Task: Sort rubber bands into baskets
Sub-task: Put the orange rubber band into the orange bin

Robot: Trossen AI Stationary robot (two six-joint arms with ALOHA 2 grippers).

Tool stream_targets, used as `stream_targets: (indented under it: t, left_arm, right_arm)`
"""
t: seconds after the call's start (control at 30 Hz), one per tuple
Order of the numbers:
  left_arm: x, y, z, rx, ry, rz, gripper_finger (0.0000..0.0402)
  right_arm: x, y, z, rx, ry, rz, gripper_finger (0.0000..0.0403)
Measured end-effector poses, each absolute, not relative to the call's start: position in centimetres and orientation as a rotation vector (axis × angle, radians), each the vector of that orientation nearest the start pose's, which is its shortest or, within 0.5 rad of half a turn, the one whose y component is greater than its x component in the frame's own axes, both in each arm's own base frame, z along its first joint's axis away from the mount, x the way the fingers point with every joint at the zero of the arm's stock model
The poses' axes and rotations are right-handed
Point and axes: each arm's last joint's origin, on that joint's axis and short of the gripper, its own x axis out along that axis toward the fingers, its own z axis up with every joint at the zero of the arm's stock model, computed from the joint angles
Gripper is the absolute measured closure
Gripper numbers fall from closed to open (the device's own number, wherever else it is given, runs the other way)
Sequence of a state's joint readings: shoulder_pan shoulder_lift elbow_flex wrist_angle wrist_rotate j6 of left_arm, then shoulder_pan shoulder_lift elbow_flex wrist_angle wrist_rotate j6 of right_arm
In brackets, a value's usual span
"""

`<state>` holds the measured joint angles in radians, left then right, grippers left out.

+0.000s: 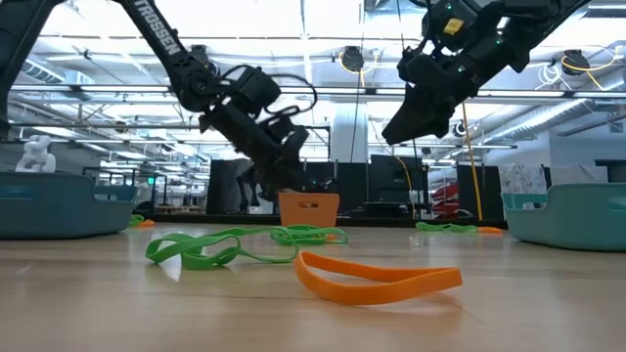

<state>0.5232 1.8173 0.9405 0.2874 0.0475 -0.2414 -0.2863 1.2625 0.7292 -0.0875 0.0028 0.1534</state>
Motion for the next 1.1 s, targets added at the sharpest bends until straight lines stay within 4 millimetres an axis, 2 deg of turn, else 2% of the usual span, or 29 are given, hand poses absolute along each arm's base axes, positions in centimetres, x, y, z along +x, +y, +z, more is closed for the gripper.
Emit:
stream_targets:
  t: [0.2, 0.3, 0.4, 0.53, 0.63, 0.77, 0.93, 1.1]
  left_arm:
    - [31.7, 16.9, 19.5, -0.241, 0.439, 0.448, 0.0254]
    - [31.9, 15.0, 21.3, -0.179, 0.416, 0.333, 0.0253]
    - [32.2, 12.6, 22.0, -0.147, 0.439, 0.192, 0.0253]
    - [32.9, 8.3, 21.3, -0.127, 0.55, 0.029, 0.0253]
    - [33.5, 5.0, 20.4, -0.033, 0.62, -0.065, 0.0253]
    - [34.0, 1.6, 19.3, 0.133, 0.684, -0.051, 0.0253]
    - [34.5, 0.3, 17.2, 0.19, 0.755, -0.061, 0.0253]
    - [34.6, 1.1, 15.1, 0.174, 0.84, -0.03, 0.0253]
  right_arm:
    - [25.0, -7.3, 22.6, 0.202, 0.597, -0.314, 0.025]
    - [25.0, -7.2, 22.6, 0.2, 0.593, -0.302, 0.025]
    - [25.2, -6.7, 22.6, 0.192, 0.597, -0.264, 0.025]
    - [25.5, -5.2, 22.6, 0.177, 0.602, -0.154, 0.025]
    - [25.8, -3.8, 22.7, 0.162, 0.605, -0.096, 0.025]
    - [26.0, -2.0, 22.7, 0.142, 0.61, -0.03, 0.025]
    - [26.0, -0.2, 22.7, 0.122, 0.614, 0.034, 0.025]
    - [26.0, 0.7, 22.6, 0.109, 0.617, 0.062, 0.025]
